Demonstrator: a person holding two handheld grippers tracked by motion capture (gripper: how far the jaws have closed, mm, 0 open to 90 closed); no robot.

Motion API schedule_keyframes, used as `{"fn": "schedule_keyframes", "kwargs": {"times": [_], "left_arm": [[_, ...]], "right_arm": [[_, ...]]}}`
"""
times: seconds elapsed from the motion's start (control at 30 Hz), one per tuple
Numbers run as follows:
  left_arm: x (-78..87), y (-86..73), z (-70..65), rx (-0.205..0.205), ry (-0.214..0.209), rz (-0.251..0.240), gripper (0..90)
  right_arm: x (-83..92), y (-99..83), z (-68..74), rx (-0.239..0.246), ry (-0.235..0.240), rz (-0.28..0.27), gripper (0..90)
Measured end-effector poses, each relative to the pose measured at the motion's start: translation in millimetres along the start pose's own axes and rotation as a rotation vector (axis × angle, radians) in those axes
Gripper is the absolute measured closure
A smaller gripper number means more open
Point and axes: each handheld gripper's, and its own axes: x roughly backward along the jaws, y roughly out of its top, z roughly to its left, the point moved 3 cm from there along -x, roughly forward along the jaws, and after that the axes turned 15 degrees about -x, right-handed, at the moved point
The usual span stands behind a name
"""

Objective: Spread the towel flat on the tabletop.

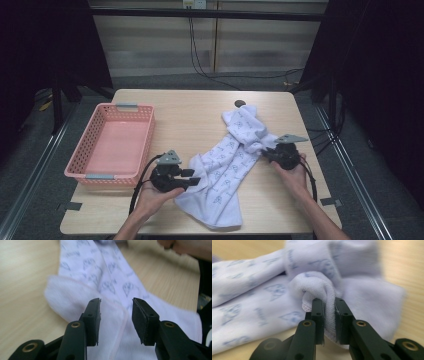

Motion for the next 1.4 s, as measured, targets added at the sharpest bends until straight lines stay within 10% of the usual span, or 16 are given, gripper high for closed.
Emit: {"fn": "schedule_keyframes", "kwargs": {"times": [0.13,0.27,0.37,0.53,0.87,1.1,1.4], "left_arm": [[-25.9,-7.8,-5.4,-0.059,-0.002,0.111,55.3],[-35.3,-13.0,-0.9,-0.103,0.036,0.171,68.3],[-25.5,-8.6,2.5,-0.058,0.012,0.086,87.6],[6.7,2.8,11.1,-0.002,0.067,-0.049,89.0],[23.0,-9.4,26.7,0.091,0.116,-0.068,89.4],[43.2,-9.9,31.0,0.145,0.143,-0.161,89.4],[62.2,-26.1,4.5,0.163,0.184,-0.129,89.6]], "right_arm": [[11.0,-3.0,-22.2,-0.037,0.005,0.010,52.9],[28.7,-9.6,-3.8,0.006,0.066,-0.005,43.0],[42.7,-22.7,20.4,0.048,0.142,0.011,42.5],[55.3,-55.0,61.1,0.133,0.274,0.094,46.5],[29.7,-86.1,110.8,0.304,0.423,0.229,46.8],[33.2,-85.4,111.3,0.396,0.350,0.202,84.1],[60.9,-60.2,31.1,0.177,0.164,0.113,86.3]]}}
